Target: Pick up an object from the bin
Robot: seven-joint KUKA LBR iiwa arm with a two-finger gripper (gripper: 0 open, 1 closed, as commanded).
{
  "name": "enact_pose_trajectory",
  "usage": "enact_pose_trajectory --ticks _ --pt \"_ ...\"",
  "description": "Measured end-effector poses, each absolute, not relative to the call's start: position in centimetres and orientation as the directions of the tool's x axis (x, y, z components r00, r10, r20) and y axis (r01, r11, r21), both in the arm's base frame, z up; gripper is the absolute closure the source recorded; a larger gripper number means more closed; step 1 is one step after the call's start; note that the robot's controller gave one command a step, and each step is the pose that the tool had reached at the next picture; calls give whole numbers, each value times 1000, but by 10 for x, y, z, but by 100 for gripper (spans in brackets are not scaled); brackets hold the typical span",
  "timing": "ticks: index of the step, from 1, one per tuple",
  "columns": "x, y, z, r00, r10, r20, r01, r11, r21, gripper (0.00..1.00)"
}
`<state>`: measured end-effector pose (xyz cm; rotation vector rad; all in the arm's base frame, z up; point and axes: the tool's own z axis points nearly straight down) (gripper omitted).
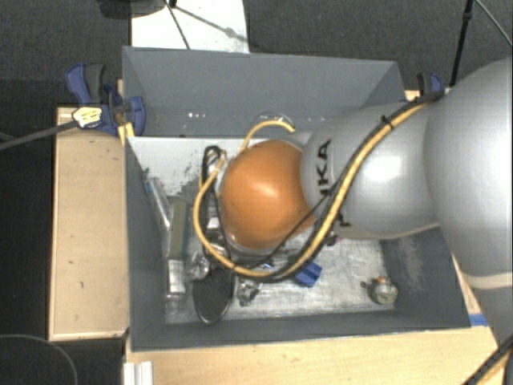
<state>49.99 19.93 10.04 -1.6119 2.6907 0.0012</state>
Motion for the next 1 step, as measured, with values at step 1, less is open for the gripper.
enact_pose_trajectory --ticks 1 --pt "501 224 71 -175 -984 10 -985 175 -3 0"
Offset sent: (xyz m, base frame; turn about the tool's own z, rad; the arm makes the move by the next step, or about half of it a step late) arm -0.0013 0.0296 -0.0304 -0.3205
